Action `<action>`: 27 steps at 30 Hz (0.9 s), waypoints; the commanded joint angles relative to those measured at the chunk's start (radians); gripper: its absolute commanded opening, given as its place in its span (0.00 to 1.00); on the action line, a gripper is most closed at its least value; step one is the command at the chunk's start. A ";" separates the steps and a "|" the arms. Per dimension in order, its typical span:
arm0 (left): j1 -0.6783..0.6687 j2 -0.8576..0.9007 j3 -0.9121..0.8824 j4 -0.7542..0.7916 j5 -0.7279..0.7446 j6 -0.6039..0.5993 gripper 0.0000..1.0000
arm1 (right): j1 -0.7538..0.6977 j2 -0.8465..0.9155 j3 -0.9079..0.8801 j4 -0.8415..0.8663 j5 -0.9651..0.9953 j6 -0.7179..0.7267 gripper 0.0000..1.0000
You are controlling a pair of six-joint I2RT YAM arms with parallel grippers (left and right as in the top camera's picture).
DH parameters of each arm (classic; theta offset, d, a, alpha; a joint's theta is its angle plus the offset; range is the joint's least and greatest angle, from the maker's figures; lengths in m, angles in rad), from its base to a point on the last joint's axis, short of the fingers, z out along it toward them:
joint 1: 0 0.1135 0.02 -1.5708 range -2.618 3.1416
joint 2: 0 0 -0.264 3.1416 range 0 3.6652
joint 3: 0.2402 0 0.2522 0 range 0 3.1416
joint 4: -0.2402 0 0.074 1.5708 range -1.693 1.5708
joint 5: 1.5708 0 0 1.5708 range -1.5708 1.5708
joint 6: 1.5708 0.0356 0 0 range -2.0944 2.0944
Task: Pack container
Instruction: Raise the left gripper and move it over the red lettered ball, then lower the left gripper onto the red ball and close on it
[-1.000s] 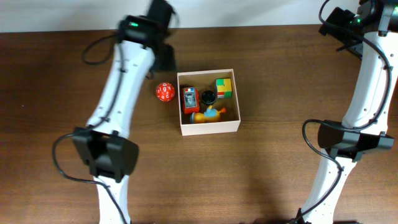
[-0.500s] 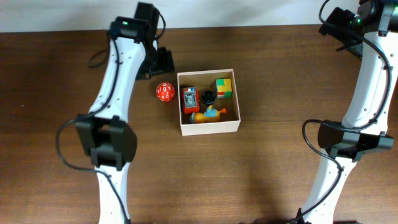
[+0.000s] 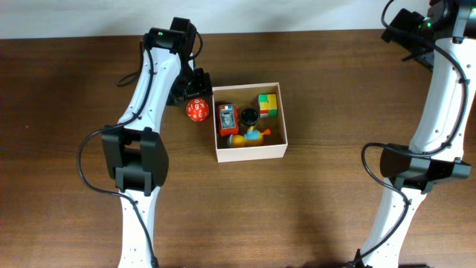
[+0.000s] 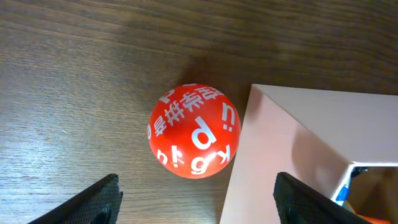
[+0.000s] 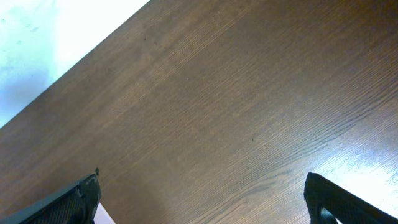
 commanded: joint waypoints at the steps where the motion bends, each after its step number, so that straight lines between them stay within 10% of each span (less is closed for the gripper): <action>1: 0.014 0.008 0.005 0.000 0.014 0.012 0.80 | -0.006 -0.037 0.018 -0.006 0.002 0.011 0.98; 27: 0.020 0.081 0.003 0.034 0.007 0.012 0.79 | -0.006 -0.037 0.018 -0.006 0.002 0.011 0.99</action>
